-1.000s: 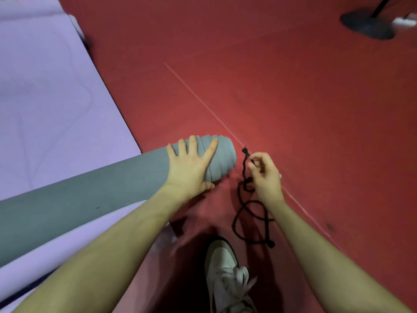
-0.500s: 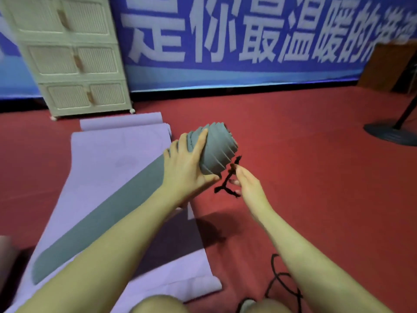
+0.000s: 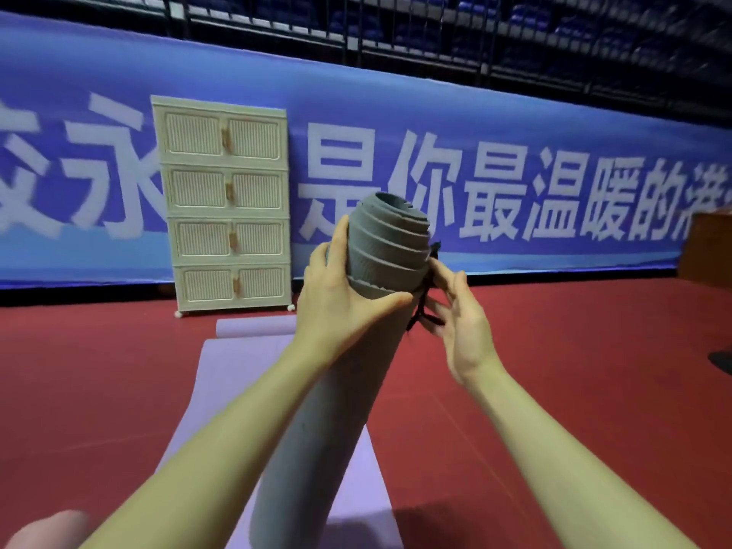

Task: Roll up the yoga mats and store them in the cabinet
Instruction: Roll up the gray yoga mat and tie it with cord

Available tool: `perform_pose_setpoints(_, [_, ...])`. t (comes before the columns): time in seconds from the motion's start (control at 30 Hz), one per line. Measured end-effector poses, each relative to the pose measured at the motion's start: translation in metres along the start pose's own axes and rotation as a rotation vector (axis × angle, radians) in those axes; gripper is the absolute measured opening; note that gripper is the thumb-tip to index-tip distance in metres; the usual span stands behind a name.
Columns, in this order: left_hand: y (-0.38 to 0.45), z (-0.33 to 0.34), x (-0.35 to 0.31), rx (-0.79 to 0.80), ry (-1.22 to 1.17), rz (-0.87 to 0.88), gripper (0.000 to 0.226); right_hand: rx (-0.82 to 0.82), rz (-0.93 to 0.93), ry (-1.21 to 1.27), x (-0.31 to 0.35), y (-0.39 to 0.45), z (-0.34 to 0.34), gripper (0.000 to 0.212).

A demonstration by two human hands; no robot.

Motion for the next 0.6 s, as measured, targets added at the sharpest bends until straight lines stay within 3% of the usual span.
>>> perform_pose_setpoints(0.17, [-0.01,0.004,0.009,-0.041,-0.154,-0.089,0.12,0.024,-0.024,-0.067,0.007,-0.002,-0.009,0.057])
perform_pose_setpoints(0.33, [-0.047,0.017,0.036,0.041,-0.155,-0.193,0.117,0.027,0.11,-0.066,-0.036,-0.021,-0.014,0.056])
perform_pose_setpoints(0.6, [-0.04,0.017,0.038,0.133,-0.114,0.005,0.099,0.022,0.075,-0.031,-0.037,-0.026,-0.007,0.041])
Point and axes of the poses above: each hand's wrist, its own y-axis towards the middle knuckle, its own z-axis out of the palm, x = y × z, the point moved 8 cm from there along y, towards the middle knuckle, and after that the axes turned 10 degrees about -y, right-handed, at the moved point
